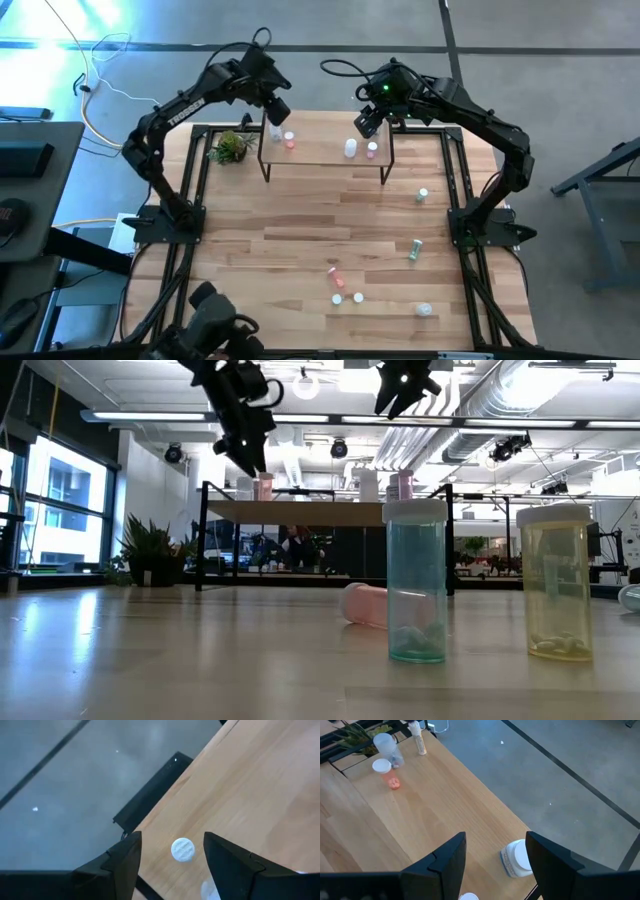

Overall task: Pick and place medicine bottles onto shelf by color
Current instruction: Put the top blue pill bottle on the shelf

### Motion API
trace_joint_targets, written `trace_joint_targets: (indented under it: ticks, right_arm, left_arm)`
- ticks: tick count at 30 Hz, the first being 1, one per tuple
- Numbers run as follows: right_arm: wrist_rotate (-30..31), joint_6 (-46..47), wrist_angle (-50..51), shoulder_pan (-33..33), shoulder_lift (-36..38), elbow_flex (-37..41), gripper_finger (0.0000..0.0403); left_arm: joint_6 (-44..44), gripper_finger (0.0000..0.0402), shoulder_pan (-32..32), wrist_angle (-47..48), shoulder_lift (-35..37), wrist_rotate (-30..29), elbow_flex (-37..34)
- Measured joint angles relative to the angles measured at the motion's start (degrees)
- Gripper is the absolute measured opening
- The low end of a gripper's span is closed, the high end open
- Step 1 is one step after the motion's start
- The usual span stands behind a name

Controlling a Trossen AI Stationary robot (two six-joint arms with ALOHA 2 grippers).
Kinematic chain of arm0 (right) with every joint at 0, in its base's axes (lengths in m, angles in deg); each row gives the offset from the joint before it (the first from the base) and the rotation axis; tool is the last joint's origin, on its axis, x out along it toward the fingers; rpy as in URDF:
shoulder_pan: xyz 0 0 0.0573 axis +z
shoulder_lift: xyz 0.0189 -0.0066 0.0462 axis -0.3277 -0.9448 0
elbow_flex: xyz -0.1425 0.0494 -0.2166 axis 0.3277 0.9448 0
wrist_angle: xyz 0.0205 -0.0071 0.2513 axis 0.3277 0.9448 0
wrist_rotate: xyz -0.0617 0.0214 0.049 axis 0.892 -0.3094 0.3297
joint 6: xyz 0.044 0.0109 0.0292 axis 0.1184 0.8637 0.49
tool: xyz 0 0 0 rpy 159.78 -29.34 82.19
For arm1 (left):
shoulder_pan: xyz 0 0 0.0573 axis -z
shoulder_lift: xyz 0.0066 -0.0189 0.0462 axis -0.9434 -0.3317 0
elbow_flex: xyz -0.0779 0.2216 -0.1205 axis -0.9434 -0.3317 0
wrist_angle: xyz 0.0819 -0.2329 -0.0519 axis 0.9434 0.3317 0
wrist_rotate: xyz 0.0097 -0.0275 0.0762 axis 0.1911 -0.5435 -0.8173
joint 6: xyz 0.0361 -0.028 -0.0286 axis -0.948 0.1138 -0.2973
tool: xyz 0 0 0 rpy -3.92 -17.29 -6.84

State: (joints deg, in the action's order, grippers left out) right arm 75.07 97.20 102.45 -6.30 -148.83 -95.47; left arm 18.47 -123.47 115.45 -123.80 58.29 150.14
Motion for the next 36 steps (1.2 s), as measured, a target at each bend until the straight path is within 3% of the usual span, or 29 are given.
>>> trace_joint_targets:
  ticks: [6,13,30,36]
  right_arm:
    - [-0.5,0.1,1.3,1.5,0.0,0.0,0.0197]
    - [-0.7,2.9,8.5,3.6,0.0,0.0,0.0197]
    - [-0.2,9.9,25.6,12.5,0.0,0.0,0.0197]
    - [-0.9,12.4,25.3,16.5,4.9,7.7,0.0197]
  left_arm:
    - [-2.0,0.0202,0.8,2.3,4.1,2.0,0.0]
    - [-0.9,0.0202,2.0,4.1,9.2,15.6,-3.8]
    - [6.8,0.0202,17.3,-9.0,18.2,15.2,-21.9]
    - [9.1,0.0202,20.4,-9.4,18.4,15.0,-22.5]
